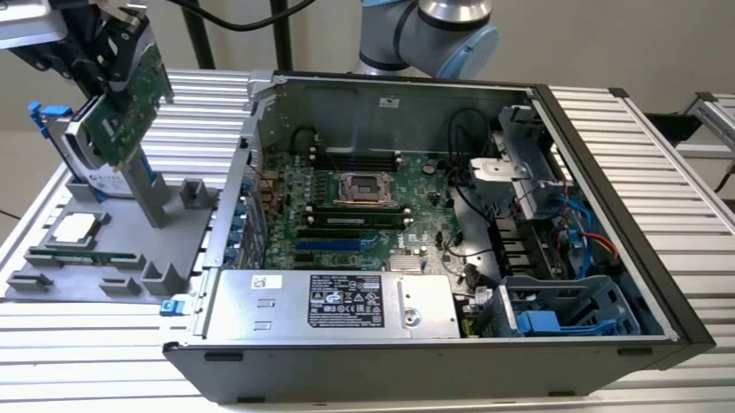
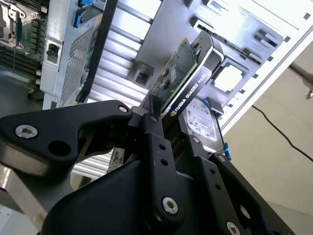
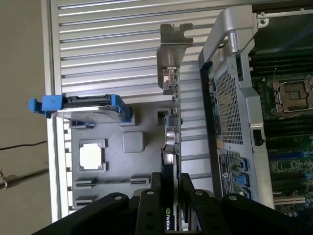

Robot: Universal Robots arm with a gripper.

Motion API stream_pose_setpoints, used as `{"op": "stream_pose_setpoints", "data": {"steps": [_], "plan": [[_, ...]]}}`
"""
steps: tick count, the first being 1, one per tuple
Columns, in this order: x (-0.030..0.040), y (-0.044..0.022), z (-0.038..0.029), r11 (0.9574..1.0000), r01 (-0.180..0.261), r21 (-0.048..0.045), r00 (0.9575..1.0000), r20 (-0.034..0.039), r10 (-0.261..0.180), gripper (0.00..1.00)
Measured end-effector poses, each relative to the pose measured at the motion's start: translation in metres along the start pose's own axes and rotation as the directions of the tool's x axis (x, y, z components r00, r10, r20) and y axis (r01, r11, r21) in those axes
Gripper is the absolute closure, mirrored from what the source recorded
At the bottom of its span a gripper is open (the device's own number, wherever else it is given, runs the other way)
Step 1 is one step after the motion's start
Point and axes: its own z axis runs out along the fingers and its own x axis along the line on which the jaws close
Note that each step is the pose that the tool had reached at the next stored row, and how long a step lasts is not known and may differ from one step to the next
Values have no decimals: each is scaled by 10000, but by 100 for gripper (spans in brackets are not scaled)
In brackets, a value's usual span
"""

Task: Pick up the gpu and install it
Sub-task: 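Pick up the gpu and move the gpu toward the slot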

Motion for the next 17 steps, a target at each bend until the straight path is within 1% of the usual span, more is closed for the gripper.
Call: {"op": "stream_pose_setpoints", "data": {"steps": [17], "plan": [[1, 16, -104, 10000, 0, -4, 10000, 0, 0, 100]]}}
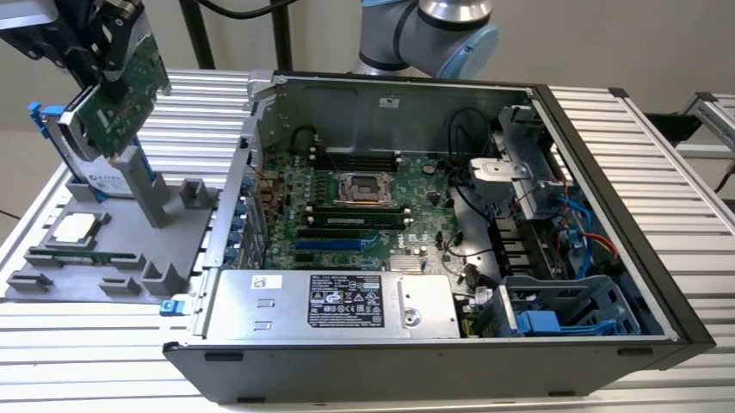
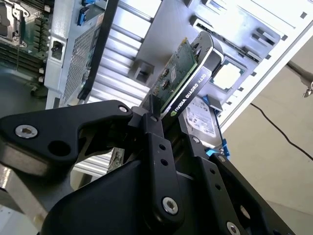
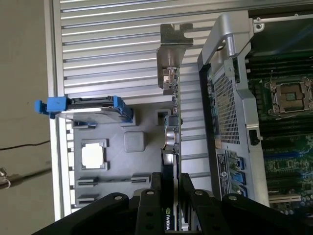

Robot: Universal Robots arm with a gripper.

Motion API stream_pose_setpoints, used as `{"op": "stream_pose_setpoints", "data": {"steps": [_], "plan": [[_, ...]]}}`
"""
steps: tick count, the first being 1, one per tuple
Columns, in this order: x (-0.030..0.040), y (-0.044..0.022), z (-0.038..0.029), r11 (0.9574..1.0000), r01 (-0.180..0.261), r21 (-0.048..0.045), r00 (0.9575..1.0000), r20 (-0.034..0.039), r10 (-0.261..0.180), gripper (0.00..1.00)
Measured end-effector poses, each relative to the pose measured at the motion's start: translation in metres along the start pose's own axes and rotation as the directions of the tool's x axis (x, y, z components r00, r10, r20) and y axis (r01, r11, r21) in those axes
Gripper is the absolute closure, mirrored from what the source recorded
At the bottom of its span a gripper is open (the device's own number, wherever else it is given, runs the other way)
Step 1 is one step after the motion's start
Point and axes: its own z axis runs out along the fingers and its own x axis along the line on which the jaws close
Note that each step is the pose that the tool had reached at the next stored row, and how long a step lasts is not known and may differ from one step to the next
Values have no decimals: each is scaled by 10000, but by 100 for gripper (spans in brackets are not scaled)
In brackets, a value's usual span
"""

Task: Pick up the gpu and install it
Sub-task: 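Pick up the gpu and move the gpu toward the slot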

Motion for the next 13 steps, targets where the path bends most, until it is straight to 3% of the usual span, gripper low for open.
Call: {"op": "stream_pose_setpoints", "data": {"steps": [13], "plan": [[1, 11, -74, 10000, 0, -1, 10000, -1, 0, 100]]}}
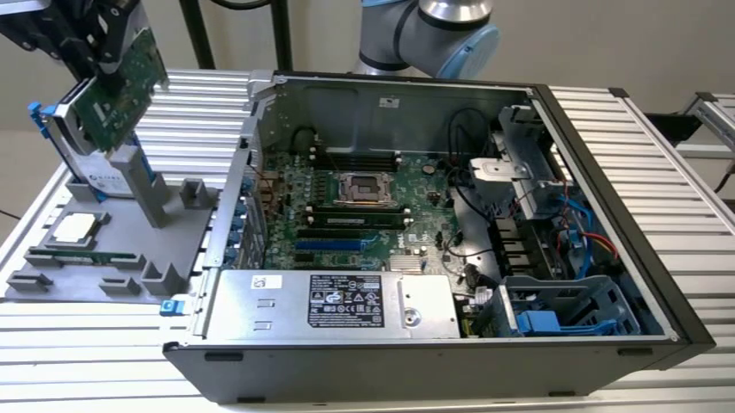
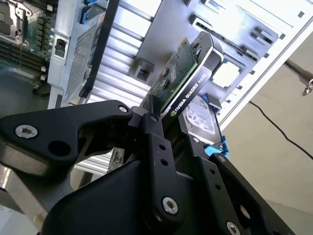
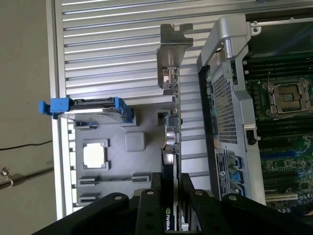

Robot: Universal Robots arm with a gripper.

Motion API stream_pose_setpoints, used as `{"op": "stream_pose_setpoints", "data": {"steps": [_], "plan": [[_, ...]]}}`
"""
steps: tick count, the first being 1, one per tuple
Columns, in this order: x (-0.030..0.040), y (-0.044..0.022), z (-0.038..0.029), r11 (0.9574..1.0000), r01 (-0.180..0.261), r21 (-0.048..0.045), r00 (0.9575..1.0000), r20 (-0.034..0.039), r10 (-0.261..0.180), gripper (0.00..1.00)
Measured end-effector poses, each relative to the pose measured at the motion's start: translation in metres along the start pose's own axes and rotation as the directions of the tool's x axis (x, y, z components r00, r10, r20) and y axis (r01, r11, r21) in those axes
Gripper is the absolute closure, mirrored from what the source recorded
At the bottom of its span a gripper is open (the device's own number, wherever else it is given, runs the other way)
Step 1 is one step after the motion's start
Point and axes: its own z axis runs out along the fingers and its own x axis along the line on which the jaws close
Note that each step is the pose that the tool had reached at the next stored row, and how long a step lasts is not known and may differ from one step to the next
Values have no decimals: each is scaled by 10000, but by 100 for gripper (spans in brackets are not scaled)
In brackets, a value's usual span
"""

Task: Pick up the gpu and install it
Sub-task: 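Pick up the gpu and move the gpu toward the slot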

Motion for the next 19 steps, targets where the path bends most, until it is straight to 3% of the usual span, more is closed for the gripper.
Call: {"op": "stream_pose_setpoints", "data": {"steps": [19], "plan": [[1, 15, -100, 10000, 0, -5, 10000, 1, 0, 100]]}}
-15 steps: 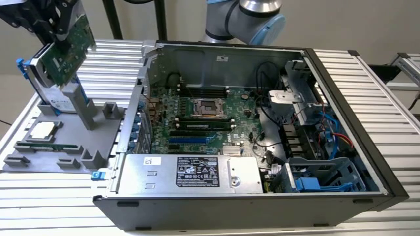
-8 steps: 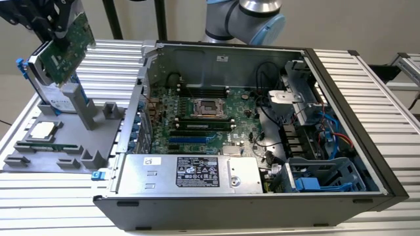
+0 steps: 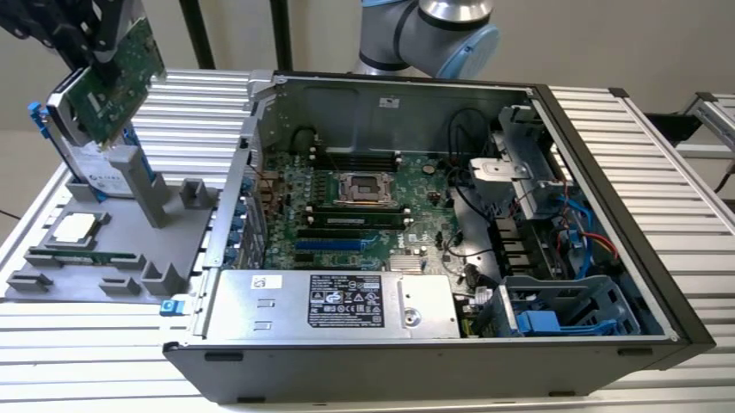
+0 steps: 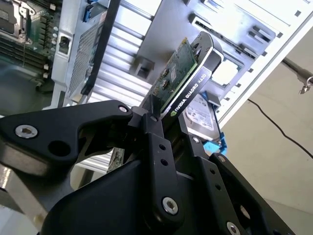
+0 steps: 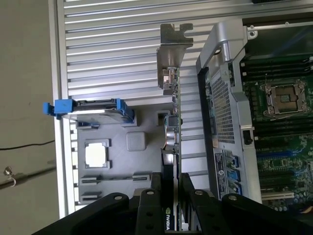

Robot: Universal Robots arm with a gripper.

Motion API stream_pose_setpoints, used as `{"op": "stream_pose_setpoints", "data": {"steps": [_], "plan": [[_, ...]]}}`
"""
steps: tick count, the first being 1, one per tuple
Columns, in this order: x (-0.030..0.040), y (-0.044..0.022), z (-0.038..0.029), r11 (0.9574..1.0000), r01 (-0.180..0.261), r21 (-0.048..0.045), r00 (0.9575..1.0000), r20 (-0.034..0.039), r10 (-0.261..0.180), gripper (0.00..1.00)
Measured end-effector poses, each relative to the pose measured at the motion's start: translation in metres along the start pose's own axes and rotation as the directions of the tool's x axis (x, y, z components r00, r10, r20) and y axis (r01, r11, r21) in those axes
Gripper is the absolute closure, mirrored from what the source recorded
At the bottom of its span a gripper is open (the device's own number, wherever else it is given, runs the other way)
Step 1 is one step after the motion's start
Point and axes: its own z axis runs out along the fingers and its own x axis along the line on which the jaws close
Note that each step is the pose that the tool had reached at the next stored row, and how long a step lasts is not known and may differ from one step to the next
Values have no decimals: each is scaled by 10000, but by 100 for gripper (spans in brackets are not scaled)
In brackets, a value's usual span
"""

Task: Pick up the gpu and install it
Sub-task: 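Pick up the gpu and move the gpu toward the slot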

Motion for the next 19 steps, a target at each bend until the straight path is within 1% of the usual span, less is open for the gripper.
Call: {"op": "stream_pose_setpoints", "data": {"steps": [19], "plan": [[1, 14, -96, 10000, 0, -3, 10000, 0, 0, 100]]}}
